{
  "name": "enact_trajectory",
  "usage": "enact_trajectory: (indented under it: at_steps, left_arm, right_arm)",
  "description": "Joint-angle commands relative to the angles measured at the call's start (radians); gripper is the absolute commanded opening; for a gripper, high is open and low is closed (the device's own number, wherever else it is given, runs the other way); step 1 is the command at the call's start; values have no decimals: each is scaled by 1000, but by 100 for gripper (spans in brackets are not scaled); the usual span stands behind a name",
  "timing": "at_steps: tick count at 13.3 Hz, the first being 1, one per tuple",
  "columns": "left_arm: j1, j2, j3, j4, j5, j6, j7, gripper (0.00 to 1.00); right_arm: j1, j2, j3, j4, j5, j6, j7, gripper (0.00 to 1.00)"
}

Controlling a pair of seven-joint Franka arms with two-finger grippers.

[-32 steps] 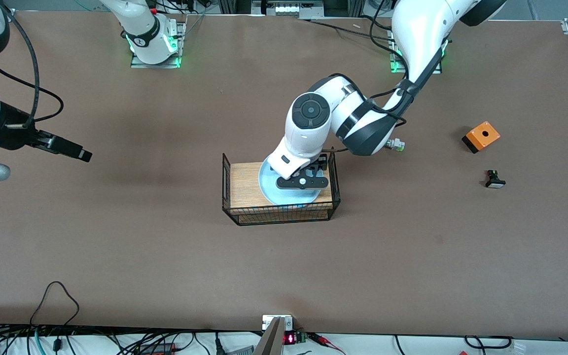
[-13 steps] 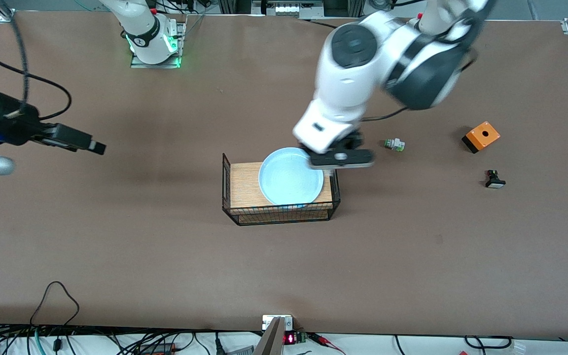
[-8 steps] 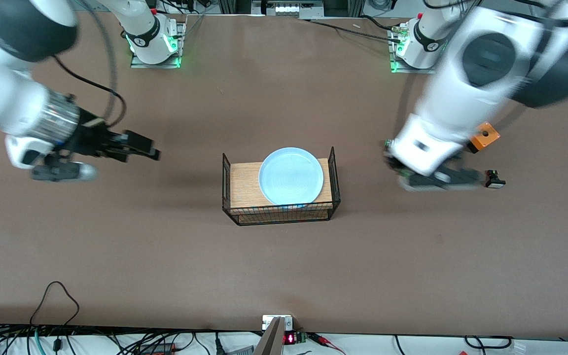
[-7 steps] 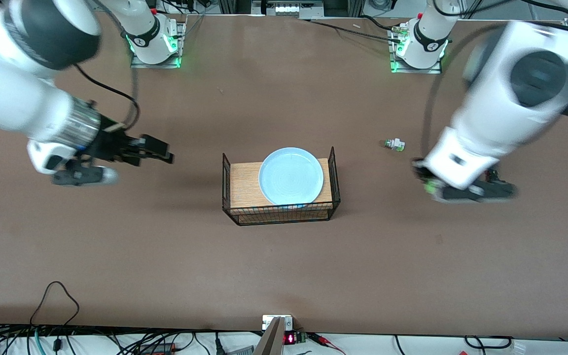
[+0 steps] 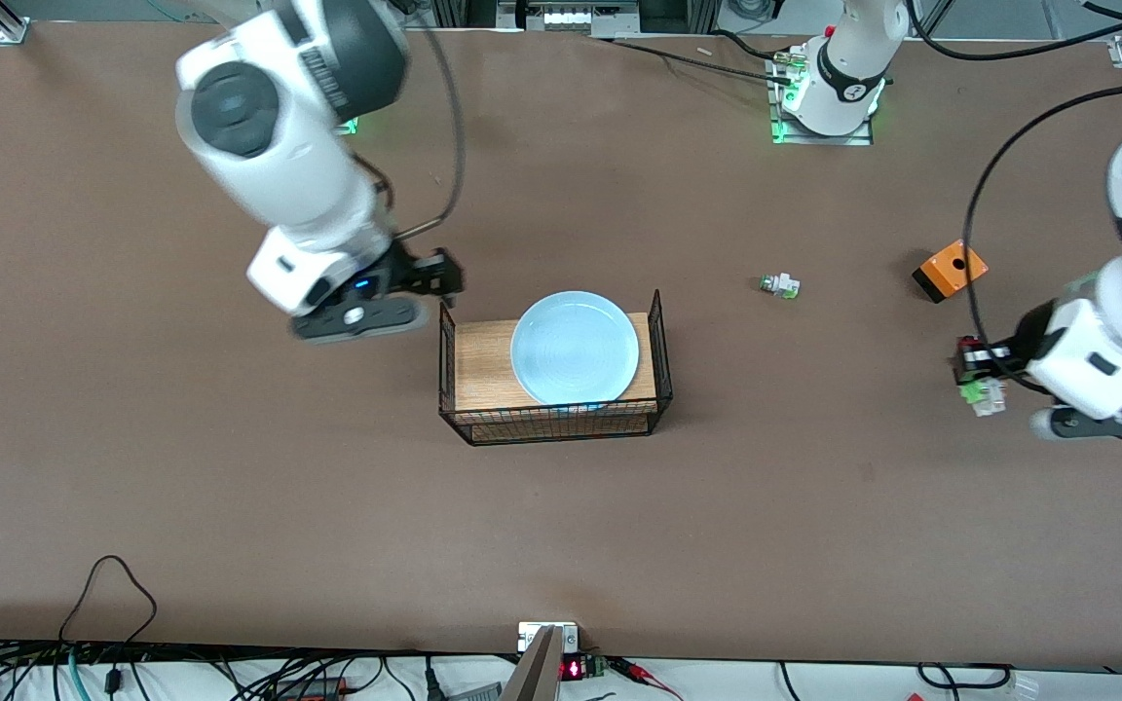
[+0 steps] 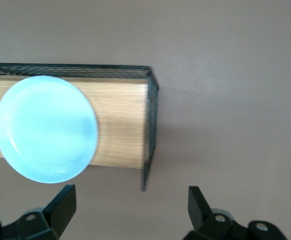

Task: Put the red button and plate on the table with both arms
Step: 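Carry the button toward the orange box while the right gripper reaches the plate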

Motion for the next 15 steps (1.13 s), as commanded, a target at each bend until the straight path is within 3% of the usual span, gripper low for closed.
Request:
enact_trajectory:
  at_steps: [1,3,4,7,8,12,15]
  left_arm:
    - [24,-17,-11,-16,-14,-11,38,0]
    - [65,-29,-2,-33,-17,-49,121,0]
    - [64,-61,51,-75,-43,-48,153,0]
    - [-110,-168,342,-242,-194,18,203,0]
    - [-143,-201,380,-325,-194,68,230,0]
    - [-151,-229,380,-591,-194,252,247,0]
    - [-172,-219,380,-695,-198,319,249,0]
  right_arm:
    - [47,31,-8,26,-20,14,109,99]
    - [71,63,-10,24,-21,53,144,99]
    - [77,78,-10,24,-21,86,153,97]
    - [92,127,-10,24,-23,157,154,96]
    - [92,141,-10,24,-23,181,154,96]
    - [101,196,-10,24,-23,290,154,94]
    - [121,241,-14,24,-30,355,152,91]
